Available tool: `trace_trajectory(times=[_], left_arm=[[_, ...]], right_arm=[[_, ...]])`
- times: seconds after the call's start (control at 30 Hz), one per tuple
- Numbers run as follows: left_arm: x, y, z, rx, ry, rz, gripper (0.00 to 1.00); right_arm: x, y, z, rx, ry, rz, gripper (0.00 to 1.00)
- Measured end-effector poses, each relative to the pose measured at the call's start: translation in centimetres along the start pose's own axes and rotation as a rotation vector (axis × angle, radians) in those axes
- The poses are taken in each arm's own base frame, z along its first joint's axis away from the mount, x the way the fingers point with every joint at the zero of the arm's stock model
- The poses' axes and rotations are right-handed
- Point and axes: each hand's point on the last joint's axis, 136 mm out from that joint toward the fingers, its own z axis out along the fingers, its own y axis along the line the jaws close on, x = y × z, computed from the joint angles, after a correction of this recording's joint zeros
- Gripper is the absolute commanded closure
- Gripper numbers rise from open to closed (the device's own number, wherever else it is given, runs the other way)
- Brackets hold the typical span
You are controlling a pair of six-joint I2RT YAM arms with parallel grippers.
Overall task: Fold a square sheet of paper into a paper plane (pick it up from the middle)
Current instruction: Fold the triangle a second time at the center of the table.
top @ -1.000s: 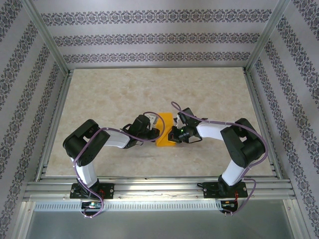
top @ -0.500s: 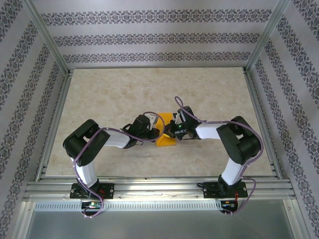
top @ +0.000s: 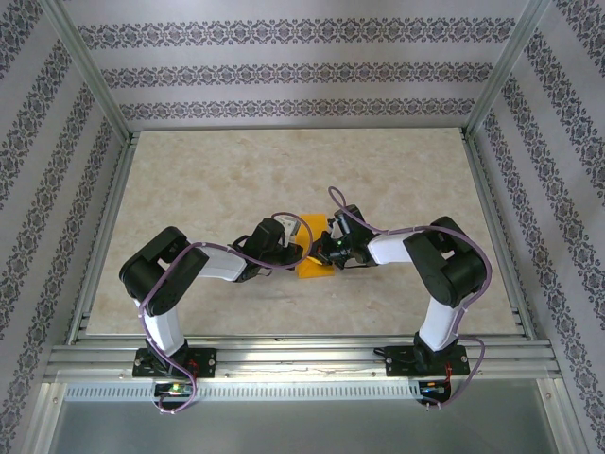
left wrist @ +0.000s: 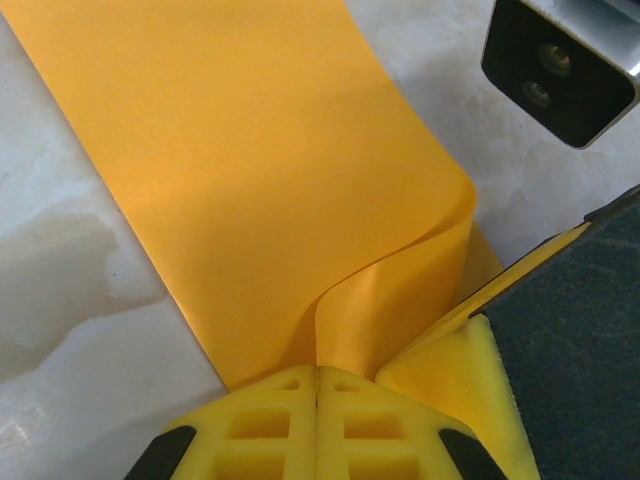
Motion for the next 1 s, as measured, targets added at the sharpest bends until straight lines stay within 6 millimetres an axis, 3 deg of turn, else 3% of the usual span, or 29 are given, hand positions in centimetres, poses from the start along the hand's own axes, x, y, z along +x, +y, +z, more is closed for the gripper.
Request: trace_trajectory(times=[0.3,0.47,0.73,1.0], left_arm=[[0.0,0.0,0.0,0.002,0.001,0.006,1.00],[0.0,0.0,0.0,0.002,0.001,0.013,1.00],[0.0,0.0,0.1,0.002,0.003,0.016,1.00],[0.0,0.0,0.1,0.001,0.005,0.019,1.00]], right_arm=[[0.0,0.3,-0.4,-0.004,-0.003,0.005,1.00],[-1.3,0.9,-1.5,-0.025,-0.040,0.010,1.00],[-2.2,-1.4,-1.5,0.041,-0.064,0.051,1.00],[-2.4,-1.3,-1.6,0.036,-0.070,0.051,1.00]])
